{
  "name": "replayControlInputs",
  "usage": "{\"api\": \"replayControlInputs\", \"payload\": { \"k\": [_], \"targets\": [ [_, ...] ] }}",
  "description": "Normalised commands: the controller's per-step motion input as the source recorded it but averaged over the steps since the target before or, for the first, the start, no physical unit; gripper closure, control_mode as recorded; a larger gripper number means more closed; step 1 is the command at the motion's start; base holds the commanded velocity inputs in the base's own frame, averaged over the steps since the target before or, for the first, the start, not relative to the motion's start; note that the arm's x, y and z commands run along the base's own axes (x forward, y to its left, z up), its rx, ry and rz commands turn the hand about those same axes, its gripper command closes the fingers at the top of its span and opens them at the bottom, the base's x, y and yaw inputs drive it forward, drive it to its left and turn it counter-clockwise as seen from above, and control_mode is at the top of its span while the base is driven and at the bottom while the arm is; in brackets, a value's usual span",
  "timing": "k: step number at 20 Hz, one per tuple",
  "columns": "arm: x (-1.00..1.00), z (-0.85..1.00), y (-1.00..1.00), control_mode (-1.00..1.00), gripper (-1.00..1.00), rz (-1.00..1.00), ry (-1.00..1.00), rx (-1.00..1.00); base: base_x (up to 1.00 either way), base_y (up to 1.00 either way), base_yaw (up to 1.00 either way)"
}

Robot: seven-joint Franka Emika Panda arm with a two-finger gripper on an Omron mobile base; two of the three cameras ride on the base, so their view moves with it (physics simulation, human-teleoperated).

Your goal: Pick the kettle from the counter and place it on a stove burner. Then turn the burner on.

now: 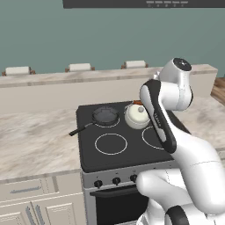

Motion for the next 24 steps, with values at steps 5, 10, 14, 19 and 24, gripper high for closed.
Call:
{"api": "replayControlInputs", "payload": {
  "k": [5, 10, 14, 19, 24],
  "targets": [
    [-0.01, -0.03, -0.16, -1.00, 1.00, 0.05, 0.25, 0.00, 0.00, 0.00, 0.00],
    [0.00, -0.13, 0.00, -1.00, 1.00, 0.13, 0.25, 0.00, 0.00, 0.00, 0.00],
    [0.00, -0.20, 0.03, -1.00, 1.00, 0.14, 0.13, 0.00, 0.00, 0.00, 0.00],
    [0.00, -0.25, 0.32, -1.00, 1.00, 0.03, 0.00, -0.01, 0.00, 0.00, 0.00],
    [0.00, -0.29, 0.39, -1.00, 1.00, 0.00, 0.00, -0.02, 0.00, 0.00, 0.00]
  ]
}}
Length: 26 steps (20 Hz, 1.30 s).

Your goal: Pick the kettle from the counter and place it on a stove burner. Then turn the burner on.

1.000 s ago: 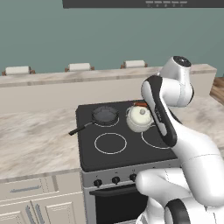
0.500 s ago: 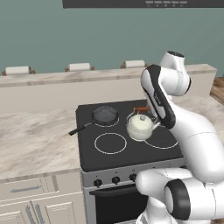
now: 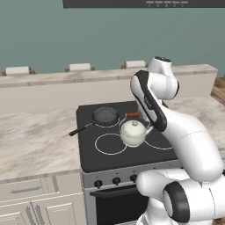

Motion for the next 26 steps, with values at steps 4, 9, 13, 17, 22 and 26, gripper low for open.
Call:
{"api": "replayControlInputs", "payload": {
  "k": [4, 9, 13, 17, 22, 26],
  "targets": [
    [0.07, -0.27, 0.14, -1.00, 1.00, 0.00, 0.00, 0.00, 0.00, 0.00, 0.00],
    [0.29, -0.23, 0.00, -1.00, 1.00, 0.00, 0.00, 0.00, 0.00, 0.00, 0.00],
    [0.31, -0.14, 0.10, -1.00, 1.00, 0.00, 0.00, 0.00, 0.00, 0.00, 0.00],
    [0.12, -0.02, 0.20, -1.00, 1.00, 0.00, 0.06, 0.00, 0.00, 0.00, 0.00],
    [0.00, -0.02, 0.18, -1.00, 1.00, 0.00, 0.07, 0.00, 0.00, 0.00, 0.00],
    [0.12, -0.01, 0.20, -1.00, 1.00, 0.00, 0.01, 0.00, 0.00, 0.00, 0.00]
  ]
}}
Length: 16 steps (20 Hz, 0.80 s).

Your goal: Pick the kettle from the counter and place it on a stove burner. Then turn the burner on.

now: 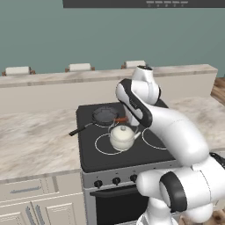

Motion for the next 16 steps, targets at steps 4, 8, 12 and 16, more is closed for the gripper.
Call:
{"api": "replayControlInputs", "payload": {
  "k": [4, 8, 12, 16],
  "targets": [
    [0.13, -0.02, 0.19, -1.00, 1.00, 0.00, 0.00, 0.00, 0.00, 0.00, 0.00],
    [0.02, -0.08, 0.12, -1.00, 1.00, 0.00, 0.00, 0.00, 0.00, 0.00, 0.00],
    [0.06, -0.13, 0.01, -1.00, 1.00, 0.00, 0.00, 0.00, 0.00, 0.00, 0.00],
    [0.15, -0.16, 0.00, -1.00, 1.00, 0.00, -0.01, 0.00, 0.00, 0.00, 0.00]
  ]
}}
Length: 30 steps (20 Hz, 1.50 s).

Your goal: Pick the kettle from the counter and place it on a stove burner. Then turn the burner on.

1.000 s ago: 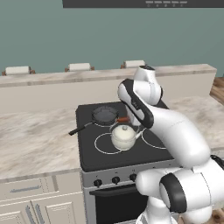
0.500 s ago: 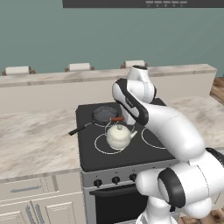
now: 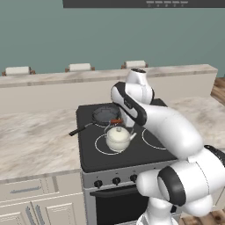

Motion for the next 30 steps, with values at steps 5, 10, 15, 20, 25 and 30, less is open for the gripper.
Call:
{"api": "replayControlInputs", "payload": {
  "k": [5, 10, 15, 20, 25, 30],
  "targets": [
    [0.23, -0.10, 0.01, -1.00, 1.00, 0.00, 0.00, 0.00, 0.00, 0.00, 0.00],
    [0.21, -0.05, 0.00, -1.00, 1.00, 0.00, 0.00, 0.00, 0.00, 0.00, 0.00],
    [0.13, -0.11, 0.00, -1.00, 1.00, 0.00, 0.00, 0.00, 0.00, 0.00, 0.00],
    [0.11, -0.18, 0.00, -1.00, 1.00, 0.00, 0.00, 0.00, 0.00, 0.00, 0.00],
    [0.17, -0.14, 0.05, -1.00, 1.00, 0.00, 0.00, 0.00, 0.00, 0.00, 0.00],
    [0.21, -0.09, 0.03, -1.00, 1.00, 0.00, 0.00, 0.00, 0.00, 0.00, 0.00]
  ]
}}
